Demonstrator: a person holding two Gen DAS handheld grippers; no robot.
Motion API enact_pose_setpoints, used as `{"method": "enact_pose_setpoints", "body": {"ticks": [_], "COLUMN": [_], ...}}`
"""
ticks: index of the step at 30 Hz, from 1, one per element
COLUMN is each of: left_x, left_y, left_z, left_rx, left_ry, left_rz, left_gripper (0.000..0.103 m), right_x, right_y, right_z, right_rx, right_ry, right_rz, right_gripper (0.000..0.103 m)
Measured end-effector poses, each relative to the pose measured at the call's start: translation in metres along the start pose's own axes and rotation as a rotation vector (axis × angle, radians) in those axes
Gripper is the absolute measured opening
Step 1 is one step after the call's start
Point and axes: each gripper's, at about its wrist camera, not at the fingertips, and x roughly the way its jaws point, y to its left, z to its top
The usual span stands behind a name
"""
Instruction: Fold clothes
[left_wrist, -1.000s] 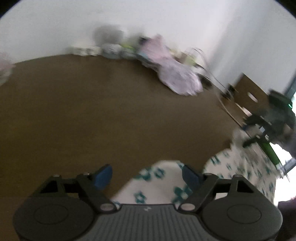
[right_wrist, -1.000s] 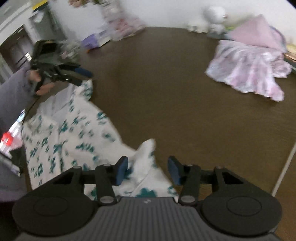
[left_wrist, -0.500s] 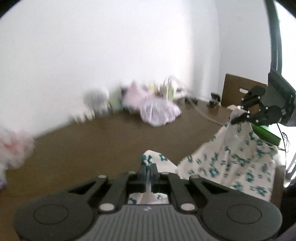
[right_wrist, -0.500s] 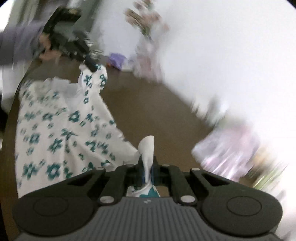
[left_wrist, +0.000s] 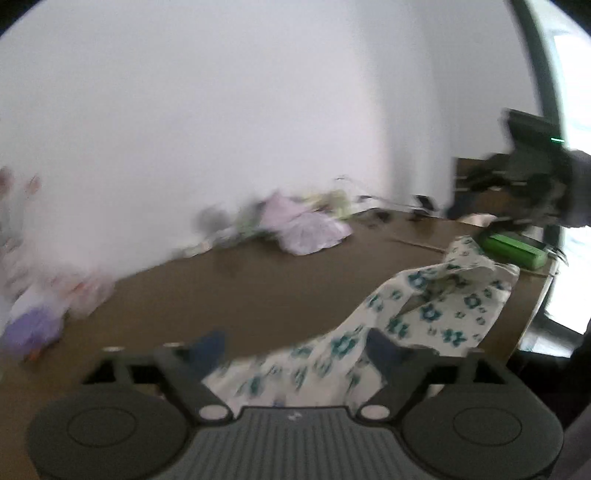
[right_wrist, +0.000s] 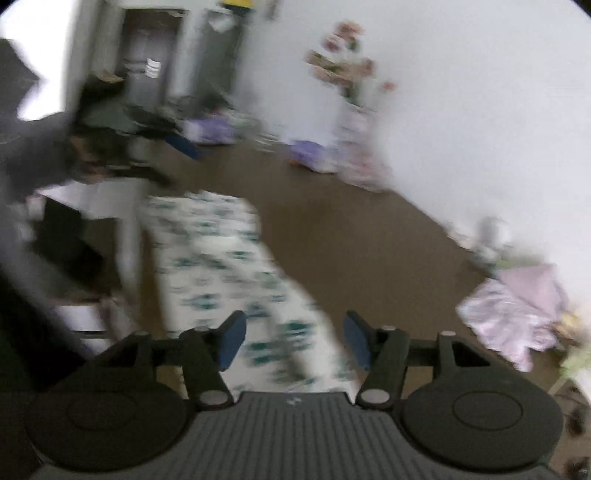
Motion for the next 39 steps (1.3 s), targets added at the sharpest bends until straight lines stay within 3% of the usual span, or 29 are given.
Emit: {"method": "enact_pose_setpoints", "body": {"ticks": [1,2,3,4,5,8,10,12,13,15,17,18,19,20,22,23,25,27,29,31,32,35,39], "left_x": [0.017,0.035,0.053,0.066,0.075,0.069,0.061,0.056,0.056,0.054,0.039,0.032,0.031,0.031,0.060,0.075,0.092,0.093,0.087,0.085,0.084,0.085,0.106], "left_y": [-0.003,-0.006,-0.008,-0.008,-0.005,0.003,-0.002,-0.007,-0.006,0.000,0.008,0.013,0.017,0.021,0.016,0.013,0.003,0.001,0.005,0.009,0.011,0.005,-0.014], "left_z": [-0.001,-0.003,-0.005,-0.010,-0.017,-0.037,-0.046,-0.047,-0.045,-0.038,-0.026,-0.020,-0.015,-0.010,-0.009,-0.009,-0.023,-0.037,-0.045,-0.040,-0.036,-0.016,-0.029], "left_rx": [0.032,0.065,0.097,0.108,0.101,0.054,0.051,0.051,0.048,0.031,-0.037,-0.072,-0.110,-0.148,-0.181,-0.196,-0.129,-0.113,-0.155,-0.199,-0.220,-0.252,-0.200], "left_ry": [0.041,0.084,0.128,0.184,0.240,0.245,0.241,0.232,0.238,0.259,0.191,0.155,0.114,0.072,0.129,0.161,0.242,0.242,0.204,0.204,0.200,0.154,0.231], "left_rz": [-0.044,-0.087,-0.131,-0.133,-0.124,-0.106,-0.099,-0.100,-0.109,-0.139,-0.192,-0.218,-0.202,-0.182,-0.103,-0.062,-0.025,-0.021,-0.024,-0.027,-0.025,0.039,0.053], "left_gripper": [0.087,0.081,0.072,0.032,0.008,0.010,0.012,0.013,0.015,0.023,0.042,0.049,0.062,0.064,0.056,0.041,0.028,0.029,0.029,0.033,0.035,0.037,0.037], "right_x": [0.015,0.031,0.046,0.062,0.070,0.030,0.027,0.043,0.041,0.025,0.008,0.004,0.009,0.018,0.048,0.061,0.074,0.063,0.040,0.011,0.008,0.008,0.011], "right_y": [0.002,0.004,0.006,0.008,0.011,0.035,0.050,0.067,0.070,0.055,0.035,0.028,0.024,0.020,0.017,0.021,0.027,0.024,0.013,0.008,0.007,0.006,0.005], "right_z": [-0.003,-0.007,-0.010,-0.014,-0.018,-0.031,-0.043,-0.059,-0.059,-0.044,-0.028,-0.022,-0.017,-0.013,-0.010,-0.012,-0.024,-0.045,-0.055,-0.058,-0.059,-0.070,-0.086], "right_rx": [-0.013,-0.026,-0.038,-0.051,-0.075,-0.185,-0.223,-0.289,-0.292,-0.169,-0.010,0.067,0.139,0.204,0.294,0.306,0.321,0.394,0.543,0.624,0.645,0.692,0.748], "right_ry": [0.044,0.089,0.133,0.177,0.195,0.027,0.083,0.199,0.185,0.143,0.048,0.004,-0.008,-0.011,0.029,0.083,0.152,0.146,0.062,-0.057,-0.071,-0.053,-0.006], "right_rz": [-0.002,-0.004,-0.006,-0.009,-0.018,-0.060,-0.052,-0.066,-0.067,0.003,0.066,0.071,0.039,0.014,-0.015,-0.049,-0.116,-0.172,-0.157,-0.222,-0.287,-0.376,-0.456], "right_gripper": [0.058,0.043,0.010,0.001,0.002,0.001,0.001,0.003,0.004,0.014,0.026,0.033,0.033,0.031,0.024,0.020,0.016,0.017,0.017,0.018,0.018,0.018,0.023]}}
